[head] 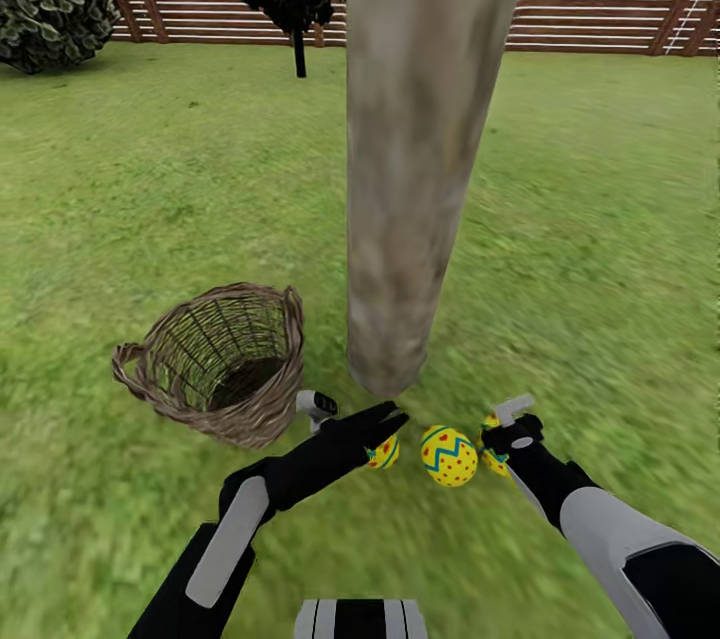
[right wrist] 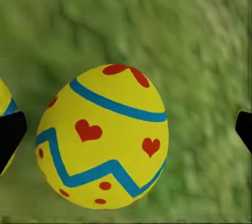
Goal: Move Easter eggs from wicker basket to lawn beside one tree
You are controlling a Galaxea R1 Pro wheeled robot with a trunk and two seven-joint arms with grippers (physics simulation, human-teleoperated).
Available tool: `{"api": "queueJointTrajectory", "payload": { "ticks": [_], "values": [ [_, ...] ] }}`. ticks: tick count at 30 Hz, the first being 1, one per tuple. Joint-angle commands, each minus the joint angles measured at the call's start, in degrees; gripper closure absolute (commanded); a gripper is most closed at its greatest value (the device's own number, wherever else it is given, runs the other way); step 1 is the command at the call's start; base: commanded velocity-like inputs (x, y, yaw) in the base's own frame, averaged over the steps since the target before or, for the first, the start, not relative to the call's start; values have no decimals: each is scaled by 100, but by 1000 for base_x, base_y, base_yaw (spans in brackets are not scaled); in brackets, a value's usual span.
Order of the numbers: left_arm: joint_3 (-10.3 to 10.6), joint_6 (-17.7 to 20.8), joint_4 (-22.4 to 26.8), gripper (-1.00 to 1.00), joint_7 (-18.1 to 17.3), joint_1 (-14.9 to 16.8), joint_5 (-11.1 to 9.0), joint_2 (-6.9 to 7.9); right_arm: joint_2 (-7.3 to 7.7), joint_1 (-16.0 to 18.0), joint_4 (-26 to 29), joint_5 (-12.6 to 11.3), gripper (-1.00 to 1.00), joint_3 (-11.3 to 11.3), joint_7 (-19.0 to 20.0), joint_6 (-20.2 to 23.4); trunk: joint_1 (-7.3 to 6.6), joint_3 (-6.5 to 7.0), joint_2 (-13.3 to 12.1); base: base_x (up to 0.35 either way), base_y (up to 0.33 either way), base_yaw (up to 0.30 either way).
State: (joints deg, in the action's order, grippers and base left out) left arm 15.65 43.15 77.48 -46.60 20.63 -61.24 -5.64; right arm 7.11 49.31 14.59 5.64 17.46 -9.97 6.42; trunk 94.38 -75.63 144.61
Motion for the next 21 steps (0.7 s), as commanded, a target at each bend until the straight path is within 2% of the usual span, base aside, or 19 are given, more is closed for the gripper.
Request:
{"api": "queueJointTrajectory", "payload": {
  "ticks": [1, 4, 6, 9, 10, 11, 14, 19, 21],
  "values": [
    [-22, 34, -14, -100, 7, 2, -33, 7, 12, -13, 0, 42, -100, 21, -15, 59, -7, 19, 0, -344, 0, 0],
    [-63, 36, -13, -100, 16, 2, -27, 219, 18, -38, -37, 13, -100, 15, -14, 67, -15, 86, -4, -193, 0, 0],
    [-205, 42, -32, -100, 40, 2, -17, 297, 25, -47, -56, 0, -100, 12, -14, 84, -20, 130, -7, -27, 0, 0],
    [-309, 60, -21, -100, 435, -3, -39, 344, 35, -55, -61, -24, -100, 4, -6, 302, -28, 197, -11, -4, 0, 0],
    [-319, 83, -6, -100, 509, -33, -55, 535, 36, -60, -65, -27, -100, 3, -6, 358, -30, 219, -12, 0, 0, 0],
    [-324, 93, -10, -100, 536, -51, -78, 643, 36, -61, -69, -27, -100, 3, -7, 377, -33, 241, -13, 0, 0, 0],
    [-313, 104, -84, -100, 587, -80, -67, 703, 36, -62, -68, -33, -100, 2, -5, 385, -40, 307, -17, 0, 0, 0],
    [-298, 106, -104, -100, 800, -391, -27, 756, 109, -94, -111, -39, -100, 3, 4, 444, -53, 418, -24, 0, 0, 0],
    [-281, 100, -182, -100, 1007, -558, -13, 773, 119, -153, -174, -30, -100, 1, 206, 522, -59, 462, -27, 0, 0, 0]
  ]
}}
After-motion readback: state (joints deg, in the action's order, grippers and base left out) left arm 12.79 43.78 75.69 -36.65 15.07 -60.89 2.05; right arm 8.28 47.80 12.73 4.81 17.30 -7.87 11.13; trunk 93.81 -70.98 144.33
